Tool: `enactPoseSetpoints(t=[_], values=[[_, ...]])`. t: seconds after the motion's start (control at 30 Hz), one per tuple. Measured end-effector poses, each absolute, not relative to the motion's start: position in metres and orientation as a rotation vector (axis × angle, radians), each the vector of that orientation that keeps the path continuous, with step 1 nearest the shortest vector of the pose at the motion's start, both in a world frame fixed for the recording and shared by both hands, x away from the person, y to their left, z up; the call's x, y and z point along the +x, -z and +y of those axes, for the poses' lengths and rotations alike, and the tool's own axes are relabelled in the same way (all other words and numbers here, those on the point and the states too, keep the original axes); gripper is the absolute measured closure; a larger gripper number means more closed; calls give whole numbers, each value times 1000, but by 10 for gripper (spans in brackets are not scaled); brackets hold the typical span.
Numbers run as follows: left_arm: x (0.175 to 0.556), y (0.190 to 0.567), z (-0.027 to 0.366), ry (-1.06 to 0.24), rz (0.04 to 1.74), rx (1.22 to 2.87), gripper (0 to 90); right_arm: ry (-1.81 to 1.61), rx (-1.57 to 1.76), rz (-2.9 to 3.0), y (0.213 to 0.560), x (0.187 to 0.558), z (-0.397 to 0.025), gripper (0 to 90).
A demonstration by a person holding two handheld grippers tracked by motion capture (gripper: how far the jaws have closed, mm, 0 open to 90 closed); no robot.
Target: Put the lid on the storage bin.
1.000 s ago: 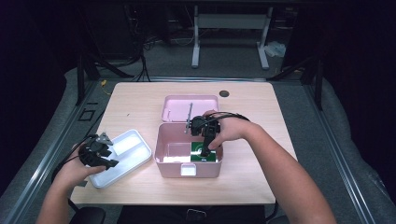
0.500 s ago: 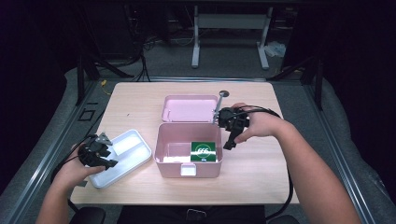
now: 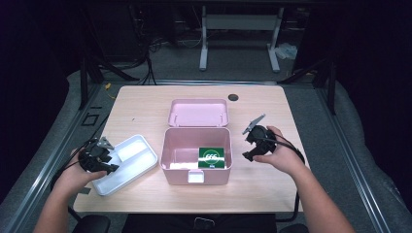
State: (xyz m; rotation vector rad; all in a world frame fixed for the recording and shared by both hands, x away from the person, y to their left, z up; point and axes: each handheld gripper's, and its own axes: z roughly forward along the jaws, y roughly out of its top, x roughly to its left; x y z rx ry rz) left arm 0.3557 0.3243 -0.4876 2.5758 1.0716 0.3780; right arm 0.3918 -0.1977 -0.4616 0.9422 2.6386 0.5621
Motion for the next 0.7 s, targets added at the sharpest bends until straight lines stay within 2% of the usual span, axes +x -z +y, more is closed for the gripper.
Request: enactPoseSetpoints(t=[0.23,0.47,0.6,0.7], values=[[364,485,321,-388,1116,2601,569,-771,1222,2401,496,366,-216,312],[370,484,305,-377,1069,2661,584,-863,1308,2239,511,350,-229,318],[373,482,302,-420,1054,2682,687,-870,1329,2227,517,348,-233,317],[377,480,299,-366,1053,2705,707,-861,1337,2233,519,349,-233,317]])
